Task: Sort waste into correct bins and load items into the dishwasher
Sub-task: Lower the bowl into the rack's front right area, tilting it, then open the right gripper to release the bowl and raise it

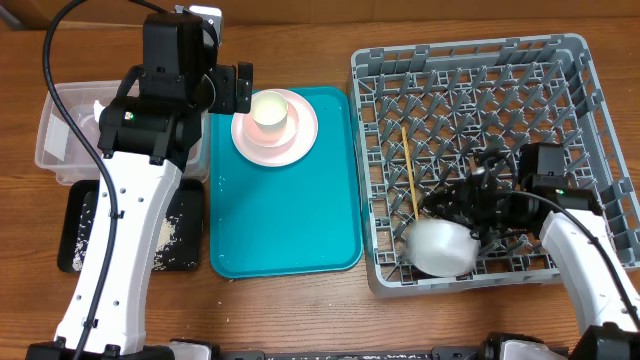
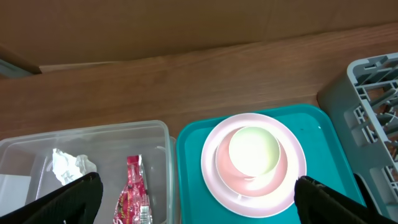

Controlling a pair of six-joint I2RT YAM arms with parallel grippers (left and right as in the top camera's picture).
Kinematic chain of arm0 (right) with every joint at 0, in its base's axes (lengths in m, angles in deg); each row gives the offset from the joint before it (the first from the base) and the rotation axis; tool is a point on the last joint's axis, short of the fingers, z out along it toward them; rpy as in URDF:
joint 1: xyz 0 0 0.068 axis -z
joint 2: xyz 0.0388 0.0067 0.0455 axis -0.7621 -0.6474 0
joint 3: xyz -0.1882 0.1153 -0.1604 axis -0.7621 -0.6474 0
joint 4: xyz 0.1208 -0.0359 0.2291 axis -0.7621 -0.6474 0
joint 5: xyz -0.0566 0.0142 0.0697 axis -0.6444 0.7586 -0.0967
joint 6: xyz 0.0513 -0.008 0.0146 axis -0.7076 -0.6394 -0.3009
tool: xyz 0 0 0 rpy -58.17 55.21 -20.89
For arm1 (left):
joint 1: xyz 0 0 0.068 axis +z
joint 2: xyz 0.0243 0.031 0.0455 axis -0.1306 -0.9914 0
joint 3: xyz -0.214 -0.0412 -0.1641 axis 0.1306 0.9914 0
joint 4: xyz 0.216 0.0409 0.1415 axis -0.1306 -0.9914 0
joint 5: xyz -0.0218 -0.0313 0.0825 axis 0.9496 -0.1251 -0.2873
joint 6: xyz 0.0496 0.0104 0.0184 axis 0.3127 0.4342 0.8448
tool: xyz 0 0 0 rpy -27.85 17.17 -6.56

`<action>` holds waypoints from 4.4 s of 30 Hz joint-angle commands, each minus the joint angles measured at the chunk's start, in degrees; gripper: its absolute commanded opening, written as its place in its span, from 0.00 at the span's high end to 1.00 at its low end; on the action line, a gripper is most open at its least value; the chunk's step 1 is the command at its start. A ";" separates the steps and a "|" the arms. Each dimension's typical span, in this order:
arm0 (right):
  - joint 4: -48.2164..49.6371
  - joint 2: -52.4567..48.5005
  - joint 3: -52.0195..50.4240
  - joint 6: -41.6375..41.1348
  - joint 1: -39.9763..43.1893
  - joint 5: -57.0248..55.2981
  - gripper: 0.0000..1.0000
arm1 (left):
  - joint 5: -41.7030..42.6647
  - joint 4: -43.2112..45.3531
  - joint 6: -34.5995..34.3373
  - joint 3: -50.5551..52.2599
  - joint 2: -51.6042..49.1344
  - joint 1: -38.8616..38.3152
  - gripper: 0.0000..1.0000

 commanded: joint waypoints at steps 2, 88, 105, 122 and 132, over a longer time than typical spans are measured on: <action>0.20 -0.39 -0.50 1.36 -0.39 -7.89 0.86 | -0.55 0.07 1.09 -0.76 0.17 0.22 0.00; -33.31 0.31 12.48 5.25 -0.52 -24.11 0.96 | -0.55 0.07 1.07 -0.76 0.17 0.22 0.00; -13.29 0.31 12.48 5.14 -0.52 -15.52 0.00 | -0.55 0.09 1.09 -0.76 0.17 0.22 0.00; -5.01 0.31 12.48 5.16 -0.52 -16.57 0.00 | -0.57 0.07 1.09 -0.76 0.17 0.22 0.00; -5.03 0.31 12.48 5.14 -0.52 -16.55 0.00 | -0.57 0.07 1.09 -0.76 0.17 0.22 0.00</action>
